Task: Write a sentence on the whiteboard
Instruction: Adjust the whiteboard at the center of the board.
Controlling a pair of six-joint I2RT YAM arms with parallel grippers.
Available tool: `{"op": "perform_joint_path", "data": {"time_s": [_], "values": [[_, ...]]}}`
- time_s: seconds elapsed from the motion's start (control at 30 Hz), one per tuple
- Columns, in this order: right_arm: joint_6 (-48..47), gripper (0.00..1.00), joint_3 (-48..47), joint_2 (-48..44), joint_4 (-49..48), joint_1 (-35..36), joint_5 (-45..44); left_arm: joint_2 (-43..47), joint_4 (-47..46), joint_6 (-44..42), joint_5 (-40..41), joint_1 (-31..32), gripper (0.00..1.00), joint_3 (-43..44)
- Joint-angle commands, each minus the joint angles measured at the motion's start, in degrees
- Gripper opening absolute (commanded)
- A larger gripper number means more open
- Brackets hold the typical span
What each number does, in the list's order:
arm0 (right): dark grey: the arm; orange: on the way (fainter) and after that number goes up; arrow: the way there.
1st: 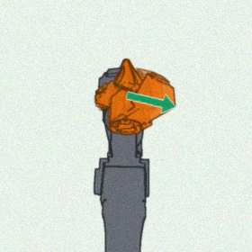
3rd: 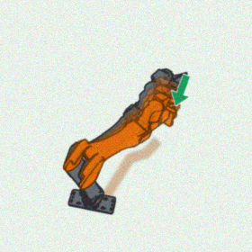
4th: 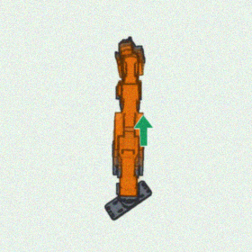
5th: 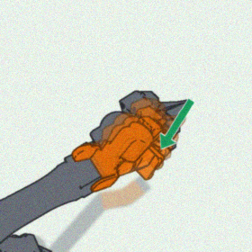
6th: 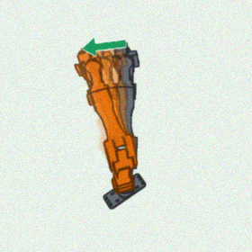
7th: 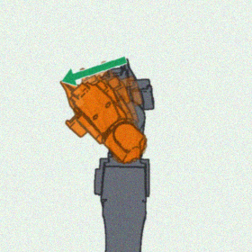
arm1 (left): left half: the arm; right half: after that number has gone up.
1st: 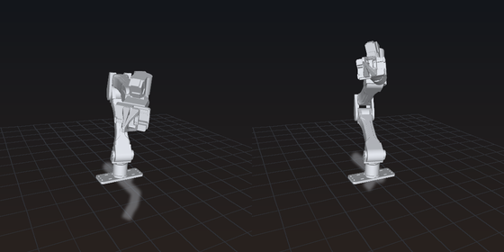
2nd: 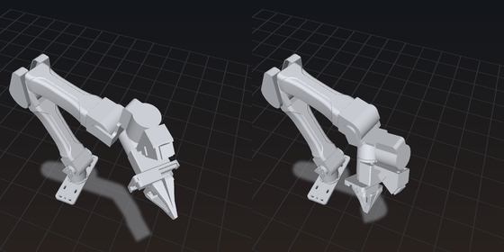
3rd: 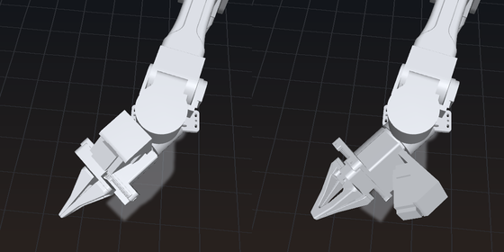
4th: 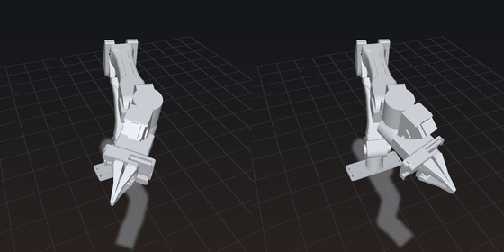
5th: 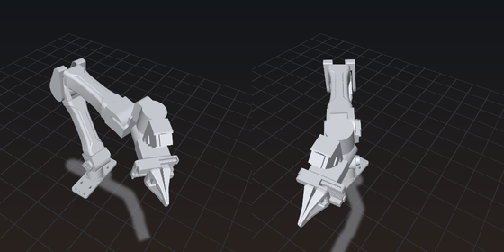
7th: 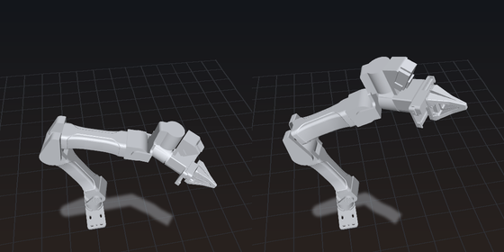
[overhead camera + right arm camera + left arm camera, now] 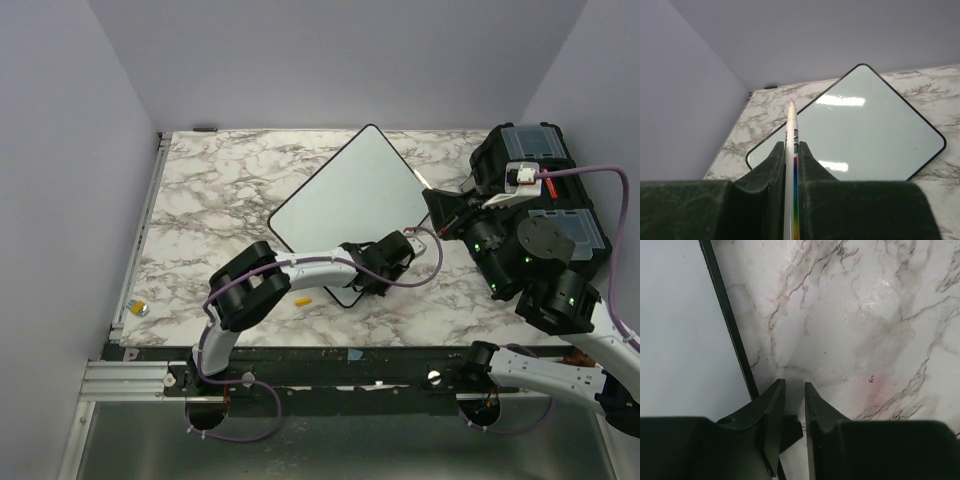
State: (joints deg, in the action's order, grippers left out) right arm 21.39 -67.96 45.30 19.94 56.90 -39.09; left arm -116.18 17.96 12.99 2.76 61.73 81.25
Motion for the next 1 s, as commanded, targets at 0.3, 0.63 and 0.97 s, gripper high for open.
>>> {"op": "perform_joint_path", "data": {"time_s": [0.3,0.63,0.97], "values": [[0.69,0.01,0.73,1.49,-1.99,0.09,1.81,8.83,-2.89,0.01,3.69,0.23,0.22,-16.14],[0.83,0.01,0.74,3.07,-2.63,0.14,2.87,13.82,-2.77,1.48,5.23,1.15,0.21,-21.16],[-0.8,0.01,-1.09,4.08,-0.72,0.13,2.06,26.6,2.96,-0.75,-0.99,2.38,0.47,-20.89]]}}
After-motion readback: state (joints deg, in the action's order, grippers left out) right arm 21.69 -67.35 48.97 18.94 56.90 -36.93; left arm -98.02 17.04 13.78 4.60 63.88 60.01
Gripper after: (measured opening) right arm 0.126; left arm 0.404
